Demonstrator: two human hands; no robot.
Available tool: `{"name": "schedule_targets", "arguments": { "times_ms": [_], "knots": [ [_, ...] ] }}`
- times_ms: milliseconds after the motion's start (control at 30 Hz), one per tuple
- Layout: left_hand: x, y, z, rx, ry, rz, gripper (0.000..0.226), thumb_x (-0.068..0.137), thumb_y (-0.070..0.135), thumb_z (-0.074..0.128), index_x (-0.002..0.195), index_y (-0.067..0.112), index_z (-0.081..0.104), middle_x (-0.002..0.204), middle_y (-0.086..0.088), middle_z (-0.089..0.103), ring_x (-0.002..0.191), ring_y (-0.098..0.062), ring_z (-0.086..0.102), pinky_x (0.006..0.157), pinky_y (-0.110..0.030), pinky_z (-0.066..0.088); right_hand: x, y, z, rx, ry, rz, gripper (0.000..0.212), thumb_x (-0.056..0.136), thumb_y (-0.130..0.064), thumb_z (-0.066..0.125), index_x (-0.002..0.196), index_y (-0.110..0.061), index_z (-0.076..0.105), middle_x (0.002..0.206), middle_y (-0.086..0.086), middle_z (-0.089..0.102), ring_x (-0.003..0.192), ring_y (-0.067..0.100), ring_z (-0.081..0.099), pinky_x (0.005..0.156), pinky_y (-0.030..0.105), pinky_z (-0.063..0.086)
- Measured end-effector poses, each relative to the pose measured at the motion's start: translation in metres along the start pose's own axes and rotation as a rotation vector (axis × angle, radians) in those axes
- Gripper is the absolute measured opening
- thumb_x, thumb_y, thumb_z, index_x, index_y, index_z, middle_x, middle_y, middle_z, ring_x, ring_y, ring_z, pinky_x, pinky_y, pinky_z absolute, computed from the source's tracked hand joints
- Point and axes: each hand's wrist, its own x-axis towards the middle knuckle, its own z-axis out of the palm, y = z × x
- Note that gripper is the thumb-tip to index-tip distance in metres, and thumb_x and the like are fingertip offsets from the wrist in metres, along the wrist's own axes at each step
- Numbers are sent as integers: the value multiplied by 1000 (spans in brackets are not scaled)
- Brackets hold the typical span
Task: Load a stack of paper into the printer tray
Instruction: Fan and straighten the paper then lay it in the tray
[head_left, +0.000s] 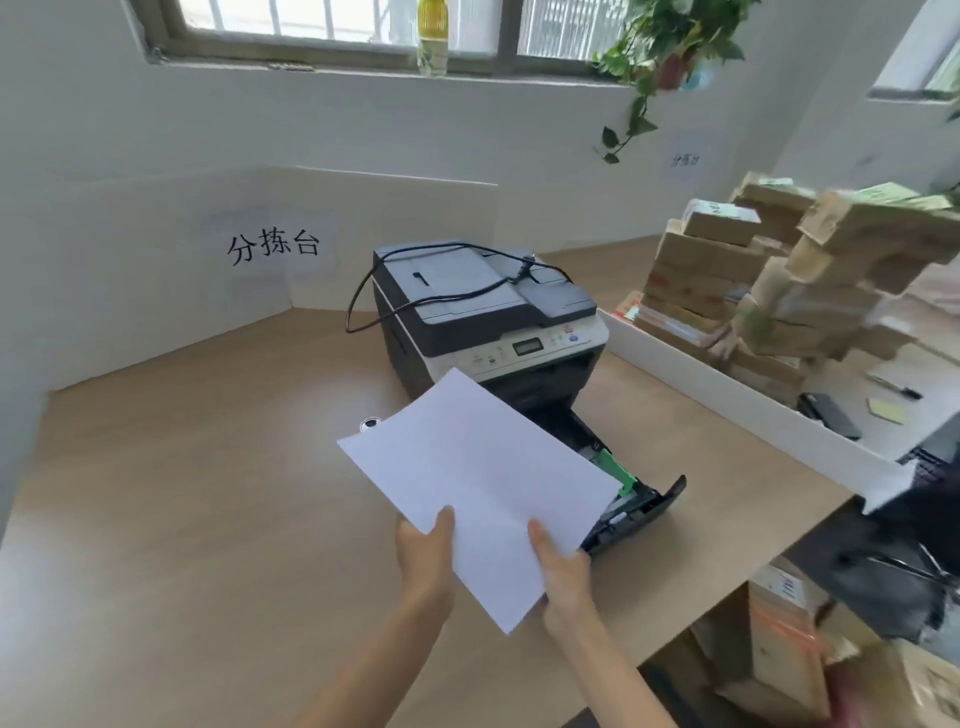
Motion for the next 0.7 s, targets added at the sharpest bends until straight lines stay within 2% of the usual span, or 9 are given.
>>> {"name": "schedule_targets", "arguments": {
  "times_ms": [100, 200, 300, 333, 400, 433, 467, 600, 700],
  "knots": [
    [-5, -23, 27, 99, 88, 64, 27, 83, 2, 55, 106, 17, 53, 106, -13, 67, 98, -32, 65, 91, -51, 52, 8, -11, -32, -35, -9, 10, 31, 84, -14, 66, 113, -8, 60, 112, 11, 68, 101, 27, 65, 89, 43, 53],
    [-17, -39, 67, 139, 106, 104, 27, 83, 1, 54, 106, 14, 52, 102, -8, 66, 97, -32, 63, 90, -49, 52, 27, -30, -71, -36, -53, 21, 35, 86, -15, 65, 119, -5, 58, 111, 7, 68, 100, 23, 64, 82, 36, 54],
    [-23, -57, 114, 129, 155, 120, 29, 83, -1, 53, 109, 11, 52, 111, -14, 65, 101, -34, 63, 91, -50, 52, 51, -58, -111, 13, -147, 86, 37, 89, -15, 61, 124, -7, 54, 112, 5, 67, 99, 21, 63, 71, 30, 53],
    [-23, -62, 128, 110, 159, 105, 30, 83, -1, 52, 112, 10, 51, 113, -14, 64, 101, -34, 62, 86, -46, 54, 59, -68, -124, 30, -172, 114, 37, 90, -15, 59, 125, -7, 53, 111, 5, 67, 97, 21, 63, 68, 29, 54],
    [-24, -68, 151, 86, 139, 44, 33, 87, -1, 50, 119, 7, 49, 115, -11, 61, 95, -30, 61, 67, -35, 54, 77, -91, -152, 85, -207, 154, 35, 92, -18, 53, 126, -8, 53, 108, 7, 67, 94, 21, 63, 65, 30, 53],
    [-23, -70, 158, 87, 111, -3, 35, 89, 0, 49, 123, 5, 47, 117, -12, 60, 92, -29, 60, 62, -32, 52, 85, -102, -167, 119, -225, 171, 35, 93, -23, 50, 125, -8, 54, 109, 9, 67, 94, 23, 63, 67, 33, 53],
    [-23, -71, 164, 97, 77, -55, 37, 90, 0, 48, 126, 4, 46, 120, -14, 60, 91, -29, 59, 63, -33, 51, 95, -113, -180, 154, -240, 202, 38, 94, -31, 46, 123, -9, 55, 112, 12, 67, 94, 24, 62, 70, 35, 52],
    [-20, -76, 177, 166, 1, -195, 40, 91, 1, 48, 132, 1, 44, 123, -18, 58, 87, -30, 59, 68, -38, 50, 132, -144, -217, 111, -351, 387, 74, 84, -66, 37, 120, -6, 62, 115, 17, 67, 101, 33, 63, 75, 40, 54],
    [-8, -79, 179, 180, 28, -273, 40, 91, 5, 52, 130, 1, 45, 125, -19, 58, 87, -30, 60, 74, -41, 50, 160, -154, -229, 138, -442, 503, 82, 80, -72, 38, 120, -4, 60, 111, 19, 68, 92, 35, 67, 72, 42, 59]
  ]
}}
